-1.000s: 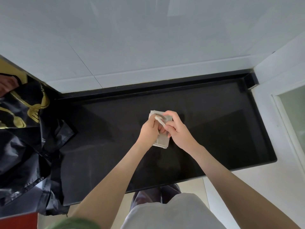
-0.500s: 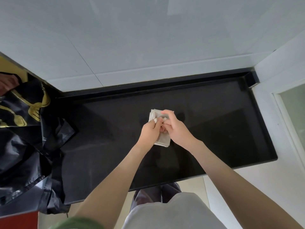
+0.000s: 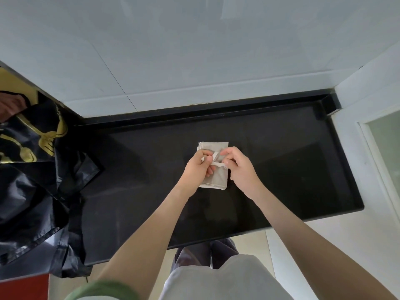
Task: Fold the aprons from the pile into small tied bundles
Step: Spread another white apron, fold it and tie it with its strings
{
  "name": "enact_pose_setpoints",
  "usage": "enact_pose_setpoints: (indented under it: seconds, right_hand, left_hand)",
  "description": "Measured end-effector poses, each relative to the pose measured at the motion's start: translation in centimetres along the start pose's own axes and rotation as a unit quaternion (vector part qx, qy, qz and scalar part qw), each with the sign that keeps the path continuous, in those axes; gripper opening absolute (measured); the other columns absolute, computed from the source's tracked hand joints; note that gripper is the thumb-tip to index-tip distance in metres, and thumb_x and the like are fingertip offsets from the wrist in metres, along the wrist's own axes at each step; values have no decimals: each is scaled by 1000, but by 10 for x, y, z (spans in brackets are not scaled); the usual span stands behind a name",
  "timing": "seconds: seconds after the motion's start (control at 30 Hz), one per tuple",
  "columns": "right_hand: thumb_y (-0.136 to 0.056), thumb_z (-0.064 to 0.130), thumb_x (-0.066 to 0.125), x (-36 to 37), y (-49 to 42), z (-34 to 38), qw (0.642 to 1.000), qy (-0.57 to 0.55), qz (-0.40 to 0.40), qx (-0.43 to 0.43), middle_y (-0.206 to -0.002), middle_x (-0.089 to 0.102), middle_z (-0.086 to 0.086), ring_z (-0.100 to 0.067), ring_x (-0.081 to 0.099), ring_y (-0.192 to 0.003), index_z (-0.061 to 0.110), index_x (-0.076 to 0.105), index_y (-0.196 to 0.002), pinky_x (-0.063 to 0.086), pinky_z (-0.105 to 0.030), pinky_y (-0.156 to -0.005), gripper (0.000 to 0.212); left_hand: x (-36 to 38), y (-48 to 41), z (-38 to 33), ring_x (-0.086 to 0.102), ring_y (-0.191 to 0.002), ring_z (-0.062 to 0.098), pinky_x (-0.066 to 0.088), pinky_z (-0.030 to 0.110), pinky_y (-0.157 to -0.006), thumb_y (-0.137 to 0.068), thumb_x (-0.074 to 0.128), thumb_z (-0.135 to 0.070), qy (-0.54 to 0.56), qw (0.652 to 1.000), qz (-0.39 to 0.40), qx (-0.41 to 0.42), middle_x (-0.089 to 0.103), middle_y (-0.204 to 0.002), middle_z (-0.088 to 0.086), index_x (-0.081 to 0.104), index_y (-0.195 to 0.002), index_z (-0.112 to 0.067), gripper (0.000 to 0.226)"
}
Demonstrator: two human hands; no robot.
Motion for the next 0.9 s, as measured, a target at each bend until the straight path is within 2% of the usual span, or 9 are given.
enact_pose_setpoints:
  seconds: [0.1, 0.27, 0.37, 0.5, 0.6, 0.67, 0.73, 0.83, 0.9]
  right_hand:
    - [-98, 9, 47, -2, -1, 2, 999, 36, 30, 1, -89, 58, 6, -10, 56, -90, 22, 55, -103, 45, -24, -81, 15]
    - [-96, 17, 54, 5, -1, 3, 992, 61, 103, 30, -98, 54, 13, -4, 54, -88, 23, 48, -105, 41, -16, -76, 12]
    - [-98, 19, 52, 11, -3, 4, 986, 94, 132, 25, -105, 54, 6, -9, 54, -96, 21, 60, -94, 45, -25, -86, 9]
    - [-98, 19, 51, 4, -7, -1, 991, 13, 103, 87, -108, 51, -5, -20, 55, -102, 5, 67, -89, 46, -34, -90, 23]
    - [-102, 20, 43, 1, -4, -5, 986, 33, 114, 114, -104, 45, -5, -14, 53, -90, 10, 62, -91, 49, -22, -72, 24]
    - [-104, 20, 37, 2, 2, -9, 981, 11, 129, 142, -84, 47, -6, -11, 48, -62, 12, 59, -92, 44, -20, -53, 26]
    - [-105, 20, 35, 4, 7, -12, 971, -55, 138, 186, -62, 39, -4, -8, 31, -41, 9, 56, -86, 29, -20, -39, 30]
    - [-105, 24, 35, 7, 10, -11, 964, -80, 145, 208, -52, 30, 3, -7, 19, -39, 10, 53, -82, 16, -22, -38, 32]
    - [-105, 27, 36, 9, 12, -8, 961, -93, 160, 206, -50, 26, 5, -9, 16, -41, 10, 54, -85, 12, -23, -40, 31]
  left_hand:
    - [1, 1, -2, 51, -61, 2, 46, 15, -66, -103, 42, -18, 28, 999, 13, 13, 58, -70, -4, 63, -104, -13, 21]
    - [0, 0, -4, 49, -56, 1, 44, 14, -62, -102, 43, -15, 65, 998, 11, 6, 58, -64, -7, 62, -81, -13, 29]
    - [2, 0, 0, 44, -55, 4, 41, 16, -59, -103, 41, -15, 104, 994, 27, -8, 56, -62, -6, 60, -76, -11, 33]
    - [7, 3, 2, 41, -58, 5, 36, 17, -61, -103, 40, -13, 138, 987, 77, -16, 55, -66, -5, 61, -77, -10, 34]
    - [5, 7, -6, 46, -59, -1, 37, 10, -62, -99, 49, -16, 1, 998, 67, -4, 55, -63, -18, 67, -81, -16, 26]
    - [5, 9, -12, 55, -76, -3, 40, 9, -69, -96, 56, -16, -98, 994, 30, 45, 63, -79, -20, 69, -84, -21, 18]
    - [9, 12, -15, 55, -87, -1, 41, 9, -73, -95, 57, -16, -173, 981, -4, 93, 62, -93, -15, 66, -90, -22, 11]
    - [8, 12, -16, 53, -84, 5, 41, 13, -69, -95, 56, -16, -221, 967, -50, 113, 55, -94, -8, 55, -105, -14, 9]
    - [7, 14, -22, 48, -80, 13, 44, 25, -69, -95, 56, -14, -295, 934, -104, 174, 54, -93, -1, 57, -100, -8, 8]
Point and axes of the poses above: each hand's wrist, its own y-axis away from the middle knuckle, its own x-axis out of the palm, z = x × y, the point moved 7 cm from there along -y, towards the middle knuckle
